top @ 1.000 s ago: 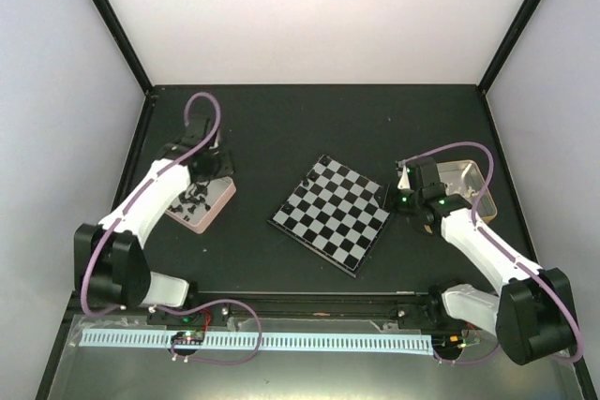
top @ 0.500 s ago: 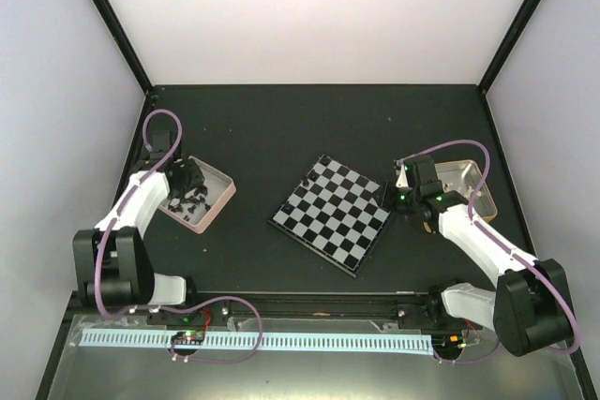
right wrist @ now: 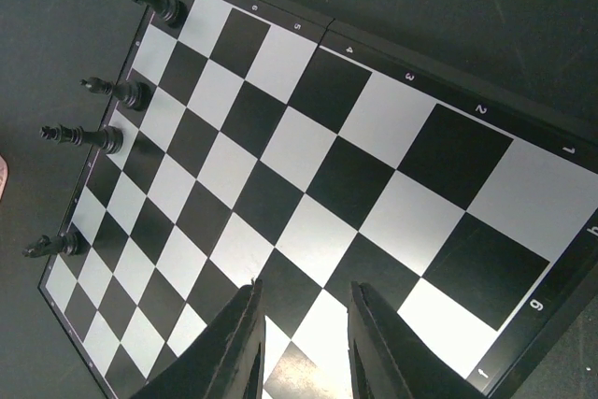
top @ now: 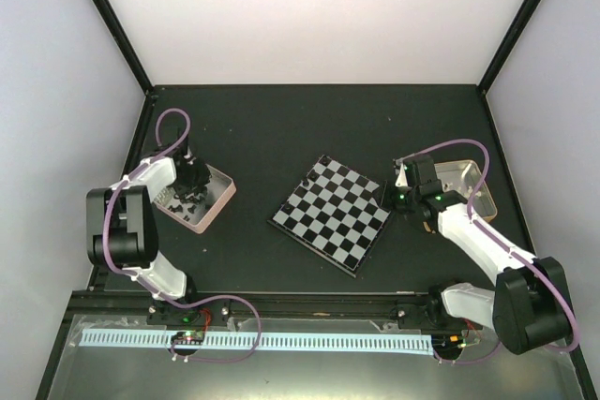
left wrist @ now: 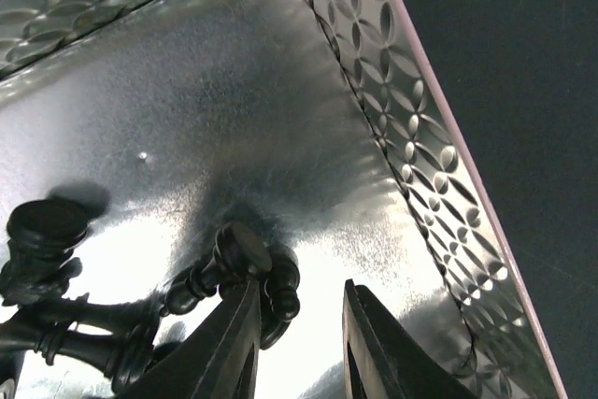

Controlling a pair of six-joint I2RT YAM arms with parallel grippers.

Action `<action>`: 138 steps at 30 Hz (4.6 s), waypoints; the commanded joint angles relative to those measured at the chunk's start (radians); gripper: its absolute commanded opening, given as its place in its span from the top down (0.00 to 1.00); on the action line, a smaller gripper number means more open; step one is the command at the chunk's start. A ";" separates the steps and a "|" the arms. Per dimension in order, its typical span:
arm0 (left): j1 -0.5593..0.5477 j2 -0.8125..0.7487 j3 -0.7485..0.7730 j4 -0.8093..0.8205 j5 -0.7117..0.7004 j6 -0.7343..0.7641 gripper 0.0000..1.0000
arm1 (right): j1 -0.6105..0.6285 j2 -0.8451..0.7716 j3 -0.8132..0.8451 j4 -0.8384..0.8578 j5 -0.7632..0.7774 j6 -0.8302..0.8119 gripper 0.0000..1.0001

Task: Set up the chess pieces on the board
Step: Pick up the chess piece from the storage box, then place the chess piece on the chessboard.

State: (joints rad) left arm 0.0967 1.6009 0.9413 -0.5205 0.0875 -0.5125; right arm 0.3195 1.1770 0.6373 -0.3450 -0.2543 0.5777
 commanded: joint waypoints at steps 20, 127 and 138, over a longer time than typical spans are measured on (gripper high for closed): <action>-0.020 0.043 0.081 -0.013 -0.043 0.021 0.98 | 0.004 -0.002 0.004 0.011 -0.001 -0.013 0.74; -0.758 0.669 1.247 -0.415 0.128 0.358 0.74 | 0.004 -0.251 -0.044 -0.088 0.197 0.025 0.74; -0.680 0.217 0.776 -0.291 -0.172 0.224 0.58 | 0.004 -0.231 -0.047 -0.069 0.177 0.030 0.73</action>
State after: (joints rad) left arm -0.6418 1.9957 1.8965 -0.8799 0.0566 -0.2150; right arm 0.3195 0.9413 0.5774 -0.4454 -0.0677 0.6083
